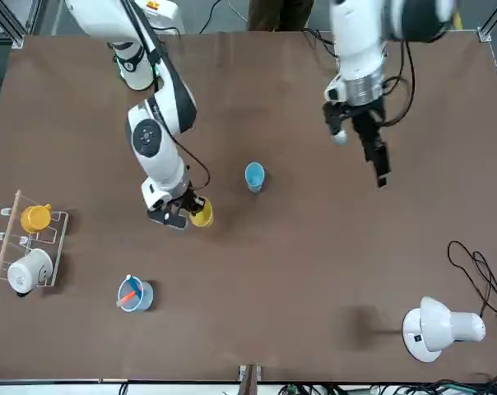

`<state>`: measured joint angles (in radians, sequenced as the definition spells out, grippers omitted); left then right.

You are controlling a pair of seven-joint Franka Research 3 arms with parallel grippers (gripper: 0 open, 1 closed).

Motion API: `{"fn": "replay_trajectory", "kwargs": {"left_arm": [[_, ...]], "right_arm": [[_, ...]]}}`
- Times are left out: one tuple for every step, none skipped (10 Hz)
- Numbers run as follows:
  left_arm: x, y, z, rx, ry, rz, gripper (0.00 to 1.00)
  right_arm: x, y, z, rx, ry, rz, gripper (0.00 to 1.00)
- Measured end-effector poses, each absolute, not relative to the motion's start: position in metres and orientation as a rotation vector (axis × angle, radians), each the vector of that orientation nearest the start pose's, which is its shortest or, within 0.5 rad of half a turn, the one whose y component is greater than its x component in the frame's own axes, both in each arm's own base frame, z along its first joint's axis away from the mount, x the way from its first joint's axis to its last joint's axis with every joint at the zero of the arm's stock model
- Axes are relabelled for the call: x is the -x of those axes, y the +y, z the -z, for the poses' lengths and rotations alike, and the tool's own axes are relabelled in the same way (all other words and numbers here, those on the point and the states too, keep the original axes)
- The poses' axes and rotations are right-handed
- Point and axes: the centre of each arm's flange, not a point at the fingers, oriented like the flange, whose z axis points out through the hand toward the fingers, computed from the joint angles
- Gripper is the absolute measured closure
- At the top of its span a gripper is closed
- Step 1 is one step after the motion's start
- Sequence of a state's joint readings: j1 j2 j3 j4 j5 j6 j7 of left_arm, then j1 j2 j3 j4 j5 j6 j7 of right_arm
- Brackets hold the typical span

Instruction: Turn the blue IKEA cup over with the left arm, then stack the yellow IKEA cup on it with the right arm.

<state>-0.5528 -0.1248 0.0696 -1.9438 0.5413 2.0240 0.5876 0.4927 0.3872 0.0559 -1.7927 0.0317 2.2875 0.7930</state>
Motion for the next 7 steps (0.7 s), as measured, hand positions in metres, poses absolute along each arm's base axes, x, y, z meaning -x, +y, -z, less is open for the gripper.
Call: {"fn": "replay_trajectory", "kwargs": {"left_arm": [[-0.509, -0.197, -0.588, 2.369, 1.435, 0.239, 0.01], [-0.526, -0.162, -0.61, 2.618, 1.293, 0.239, 0.01], [-0.545, -0.122, -0.624, 2.786, 1.127, 0.231, 0.01], [-0.559, -0.09, -0.629, 2.896, 0.938, 0.208, 0.01], [-0.562, -0.074, -0.628, 2.969, 0.756, 0.15, 0.01], [-0.558, -0.067, -0.629, 3.01, 0.619, 0.085, 0.01], [-0.554, -0.06, -0.635, 3.03, 0.527, 0.063, 0.01]], "right_arm": [[-0.55, 0.363, -0.351, 2.996, 0.419, 0.082, 0.96], [-0.536, 0.387, -0.355, 2.984, 0.425, 0.071, 0.96], [-0.519, 0.411, -0.358, 2.974, 0.427, 0.057, 0.96], [-0.5, 0.434, -0.359, 2.97, 0.418, 0.043, 0.96], [-0.484, 0.452, -0.359, 2.972, 0.412, 0.038, 0.96], [-0.472, 0.464, -0.359, 2.977, 0.42, 0.043, 0.96], [-0.465, 0.472, -0.357, 2.984, 0.426, 0.047, 0.96]]}}
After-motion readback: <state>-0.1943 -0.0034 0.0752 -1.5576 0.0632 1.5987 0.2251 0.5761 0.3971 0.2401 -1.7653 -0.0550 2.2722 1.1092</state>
